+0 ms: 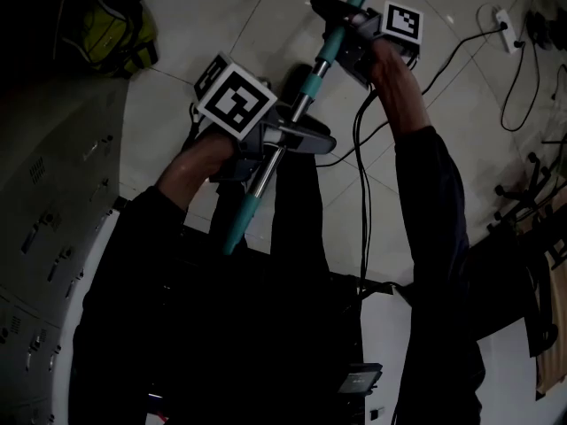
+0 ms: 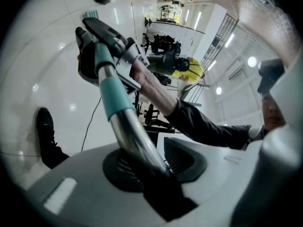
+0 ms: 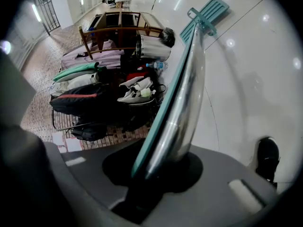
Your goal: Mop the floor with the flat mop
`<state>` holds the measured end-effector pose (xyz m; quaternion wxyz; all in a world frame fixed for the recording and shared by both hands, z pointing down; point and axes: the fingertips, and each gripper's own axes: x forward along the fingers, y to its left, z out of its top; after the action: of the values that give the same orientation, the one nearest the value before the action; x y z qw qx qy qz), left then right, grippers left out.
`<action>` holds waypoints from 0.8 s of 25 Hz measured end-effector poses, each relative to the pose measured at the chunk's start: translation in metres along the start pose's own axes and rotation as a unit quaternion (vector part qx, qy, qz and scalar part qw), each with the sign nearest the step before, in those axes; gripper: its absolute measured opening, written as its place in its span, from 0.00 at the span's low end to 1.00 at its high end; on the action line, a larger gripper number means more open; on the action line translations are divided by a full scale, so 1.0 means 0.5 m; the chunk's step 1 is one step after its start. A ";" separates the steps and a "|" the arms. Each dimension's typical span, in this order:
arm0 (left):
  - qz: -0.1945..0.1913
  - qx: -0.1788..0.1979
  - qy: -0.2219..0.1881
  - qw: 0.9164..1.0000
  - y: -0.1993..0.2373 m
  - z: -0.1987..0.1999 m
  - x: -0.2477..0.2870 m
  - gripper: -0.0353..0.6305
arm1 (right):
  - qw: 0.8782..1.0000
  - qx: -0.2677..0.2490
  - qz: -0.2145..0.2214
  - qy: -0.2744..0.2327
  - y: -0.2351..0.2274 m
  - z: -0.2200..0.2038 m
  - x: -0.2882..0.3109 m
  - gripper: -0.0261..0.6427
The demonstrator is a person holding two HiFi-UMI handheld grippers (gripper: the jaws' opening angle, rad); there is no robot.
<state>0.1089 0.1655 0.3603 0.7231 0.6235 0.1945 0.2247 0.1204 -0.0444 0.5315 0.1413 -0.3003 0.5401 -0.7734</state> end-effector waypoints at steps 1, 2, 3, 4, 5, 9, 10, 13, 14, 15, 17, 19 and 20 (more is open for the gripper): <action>0.004 0.007 0.002 1.000 -0.008 -0.023 -0.003 0.26 | 1.000 -0.005 0.004 -0.001 0.010 -0.021 0.001 0.19; 0.008 0.012 0.003 1.000 -0.018 -0.059 -0.009 0.26 | 1.000 -0.010 0.008 -0.002 0.022 -0.055 0.002 0.19; 0.012 0.016 0.004 1.000 -0.028 -0.104 -0.017 0.26 | 1.000 -0.015 0.013 -0.004 0.034 -0.098 0.005 0.19; 0.012 0.020 0.003 1.000 -0.038 -0.154 -0.027 0.27 | 1.000 -0.019 0.017 -0.005 0.046 -0.146 0.008 0.19; 0.009 0.021 0.002 1.000 -0.049 -0.206 -0.038 0.27 | 0.999 -0.023 0.023 -0.005 0.057 -0.197 0.013 0.19; 0.021 0.009 0.013 1.000 -0.081 -0.423 -0.078 0.26 | 0.998 -0.018 0.055 0.012 0.101 -0.420 0.043 0.18; 0.028 0.004 0.021 0.999 -0.089 -0.475 -0.086 0.26 | 0.998 0.002 0.053 0.015 0.105 -0.477 0.046 0.18; 0.023 -0.019 0.042 0.999 -0.123 -0.614 -0.106 0.27 | 0.997 0.059 0.036 0.022 0.101 -0.632 0.050 0.18; 0.018 -0.029 0.042 0.999 -0.134 -0.652 -0.113 0.27 | 0.997 0.069 0.024 0.027 0.093 -0.678 0.051 0.18; 0.014 -0.040 0.040 0.998 -0.142 -0.685 -0.120 0.27 | 0.997 0.074 0.002 0.035 0.078 -0.721 0.049 0.18; 0.014 -0.060 0.034 0.998 -0.150 -0.742 -0.129 0.27 | 0.994 0.083 -0.037 0.055 0.045 -0.797 0.042 0.18; 0.020 -0.074 0.034 0.996 -0.145 -0.789 -0.131 0.27 | 0.993 0.092 -0.029 0.067 0.031 -0.854 0.047 0.18; 0.025 -0.077 0.037 0.996 -0.138 -0.809 -0.130 0.27 | 0.992 0.095 -0.027 0.073 0.022 -0.876 0.048 0.18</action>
<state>-0.1663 0.4497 0.2326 0.7555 0.5621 0.1877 0.2793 -0.1700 0.2673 0.4255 0.1086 -0.2425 0.4651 -0.8445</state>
